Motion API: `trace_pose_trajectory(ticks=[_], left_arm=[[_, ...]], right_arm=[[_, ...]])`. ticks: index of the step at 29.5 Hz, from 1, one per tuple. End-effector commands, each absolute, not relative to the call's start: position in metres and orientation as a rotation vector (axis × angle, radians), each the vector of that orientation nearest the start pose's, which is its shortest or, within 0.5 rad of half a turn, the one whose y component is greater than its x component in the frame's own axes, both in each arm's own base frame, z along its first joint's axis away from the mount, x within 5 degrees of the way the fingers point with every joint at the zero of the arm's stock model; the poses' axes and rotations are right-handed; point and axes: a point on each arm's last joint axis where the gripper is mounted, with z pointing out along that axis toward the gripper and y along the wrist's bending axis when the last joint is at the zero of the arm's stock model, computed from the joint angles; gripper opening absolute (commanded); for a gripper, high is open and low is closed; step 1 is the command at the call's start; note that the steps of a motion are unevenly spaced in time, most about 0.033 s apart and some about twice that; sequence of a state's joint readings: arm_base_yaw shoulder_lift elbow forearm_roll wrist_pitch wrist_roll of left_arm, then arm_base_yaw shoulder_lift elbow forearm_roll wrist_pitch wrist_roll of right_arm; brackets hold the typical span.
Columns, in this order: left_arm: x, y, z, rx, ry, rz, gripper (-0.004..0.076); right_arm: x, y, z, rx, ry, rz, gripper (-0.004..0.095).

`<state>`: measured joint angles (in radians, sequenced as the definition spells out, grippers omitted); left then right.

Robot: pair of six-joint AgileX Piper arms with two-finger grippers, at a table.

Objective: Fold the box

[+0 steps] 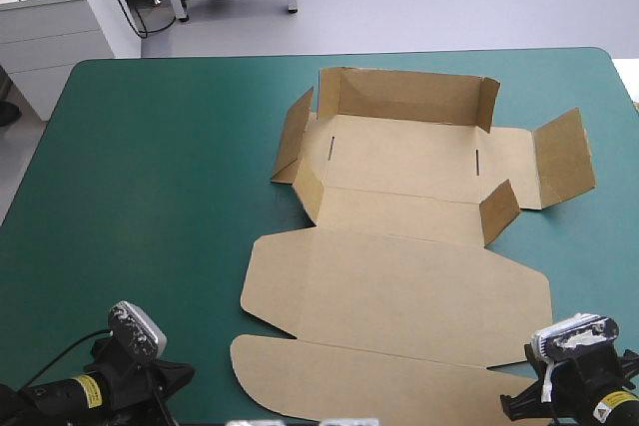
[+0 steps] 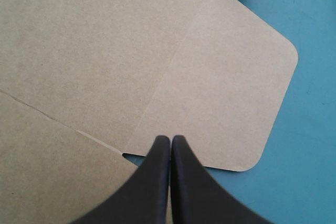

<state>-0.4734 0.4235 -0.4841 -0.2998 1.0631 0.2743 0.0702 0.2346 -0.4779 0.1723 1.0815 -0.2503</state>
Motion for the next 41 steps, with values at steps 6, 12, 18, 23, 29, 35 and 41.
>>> trace_pose_trajectory(ticks=[6, 12, 18, 23, 29, 35, 41], left_arm=[[0.044, -0.051, 0.277, 0.806, 2.274, -0.509, -0.0008], [0.044, -0.051, 0.277, 0.806, 2.274, -0.509, -0.0008], [0.044, -0.051, 0.277, 0.804, 2.275, -0.51, -0.0008], [0.044, -0.051, 0.277, 0.806, 2.274, -0.508, -0.0008], [0.044, -0.051, 0.277, 0.806, 2.274, -0.508, -0.0008], [0.044, -0.051, 0.277, 0.806, 2.274, -0.508, -0.0008], [0.044, -0.051, 0.277, 0.806, 2.274, -0.508, -0.0008]], right_arm=[[0.033, 0.016, 0.278, -0.342, 2.212, 0.127, -0.0013], [0.033, 0.016, 0.278, -0.356, 2.209, 0.12, -0.0013], [0.033, 0.016, 0.278, -0.371, 2.206, 0.112, 0.0006], [0.033, 0.016, 0.28, -0.365, 2.203, 0.11, 0.0152], [0.028, 0.014, 0.294, -0.279, 2.187, 0.128, 0.0483], [0.027, 0.008, 0.317, -0.178, 2.239, 0.083, 0.0713], [0.047, 0.009, 0.328, -0.125, 2.333, 0.097, 0.0721]])
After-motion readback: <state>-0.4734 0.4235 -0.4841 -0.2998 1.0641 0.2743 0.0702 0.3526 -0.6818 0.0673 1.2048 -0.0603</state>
